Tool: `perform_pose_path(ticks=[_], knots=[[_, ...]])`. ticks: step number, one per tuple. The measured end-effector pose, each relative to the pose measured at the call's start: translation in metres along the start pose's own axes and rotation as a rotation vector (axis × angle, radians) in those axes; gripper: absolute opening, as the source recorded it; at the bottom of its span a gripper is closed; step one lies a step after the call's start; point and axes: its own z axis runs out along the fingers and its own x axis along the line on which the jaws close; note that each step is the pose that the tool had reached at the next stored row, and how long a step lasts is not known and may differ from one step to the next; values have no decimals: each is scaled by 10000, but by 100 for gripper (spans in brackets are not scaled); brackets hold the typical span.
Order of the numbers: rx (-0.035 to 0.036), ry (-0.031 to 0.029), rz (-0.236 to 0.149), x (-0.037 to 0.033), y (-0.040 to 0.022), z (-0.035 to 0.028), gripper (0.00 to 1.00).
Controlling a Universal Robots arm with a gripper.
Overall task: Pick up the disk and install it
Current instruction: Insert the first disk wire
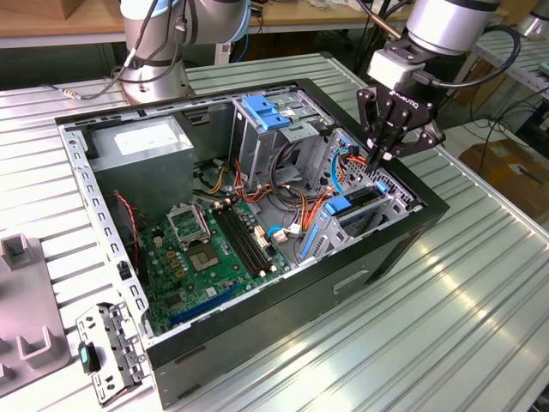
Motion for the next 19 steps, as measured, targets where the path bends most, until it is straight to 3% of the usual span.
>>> perform_pose_path(ticks=[10, 16, 19], knots=[[0, 0, 11, 2, 0, 0, 17], [-29, 5, 628, 0, 11, 27, 17], [-32, 6, 662, -3, 74, 40, 17]])
